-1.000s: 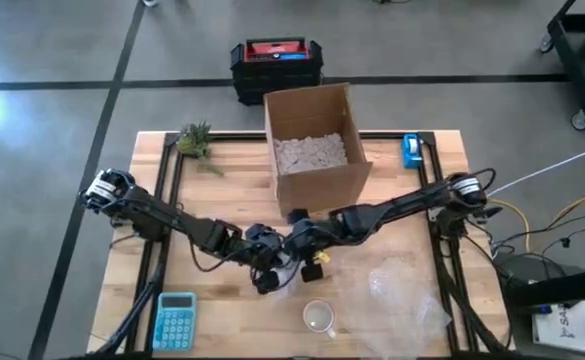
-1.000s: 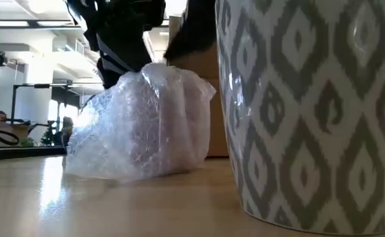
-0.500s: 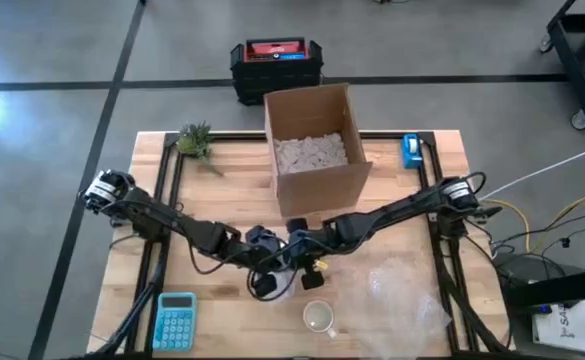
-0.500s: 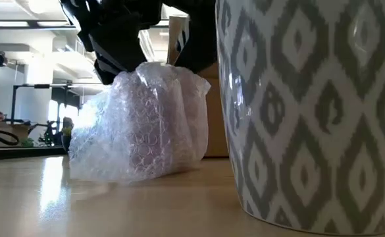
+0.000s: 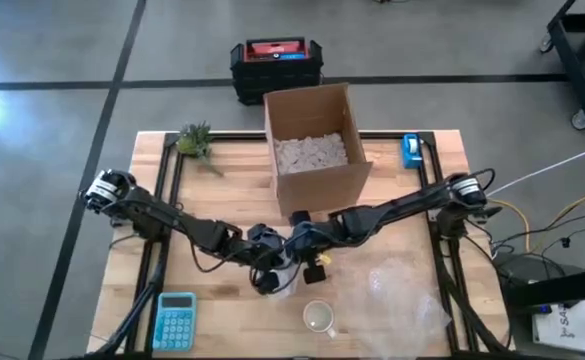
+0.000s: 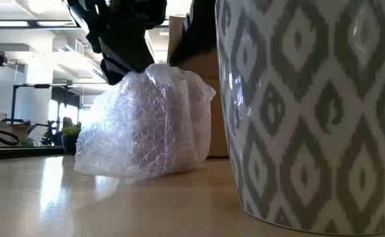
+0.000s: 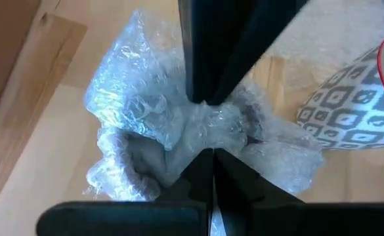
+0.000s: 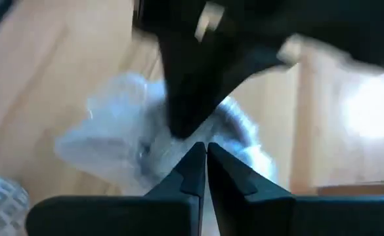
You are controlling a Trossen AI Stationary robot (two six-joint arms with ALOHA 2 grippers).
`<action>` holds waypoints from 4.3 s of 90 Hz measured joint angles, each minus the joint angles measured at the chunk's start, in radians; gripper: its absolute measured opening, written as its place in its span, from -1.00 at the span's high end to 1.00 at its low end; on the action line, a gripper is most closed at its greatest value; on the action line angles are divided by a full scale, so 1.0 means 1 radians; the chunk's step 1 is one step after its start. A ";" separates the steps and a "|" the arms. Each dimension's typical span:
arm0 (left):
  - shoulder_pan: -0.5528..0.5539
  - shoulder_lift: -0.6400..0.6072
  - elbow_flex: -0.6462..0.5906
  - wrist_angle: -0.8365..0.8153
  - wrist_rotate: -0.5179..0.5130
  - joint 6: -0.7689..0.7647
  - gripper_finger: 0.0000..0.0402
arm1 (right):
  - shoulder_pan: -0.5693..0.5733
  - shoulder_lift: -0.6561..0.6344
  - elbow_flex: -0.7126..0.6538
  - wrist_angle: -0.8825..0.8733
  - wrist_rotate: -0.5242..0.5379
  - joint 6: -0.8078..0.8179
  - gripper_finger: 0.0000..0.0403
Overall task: Wrap mug
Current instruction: Wrap the purple mug with the left bubble wrap, then put the wrapped purple mug into the cardboard box
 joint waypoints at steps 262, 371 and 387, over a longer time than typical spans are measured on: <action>-0.026 -0.316 -0.010 -0.155 -0.116 0.013 1.00 | 0.078 -0.130 -0.005 -0.215 0.098 -0.302 0.94; -0.046 -0.574 -0.109 0.436 -0.502 0.531 1.00 | -0.071 -0.490 0.036 -0.269 -0.110 -0.262 0.99; -0.046 -0.598 -0.109 0.357 -0.503 0.490 1.00 | -0.070 -0.521 0.068 -0.201 0.000 -0.288 0.99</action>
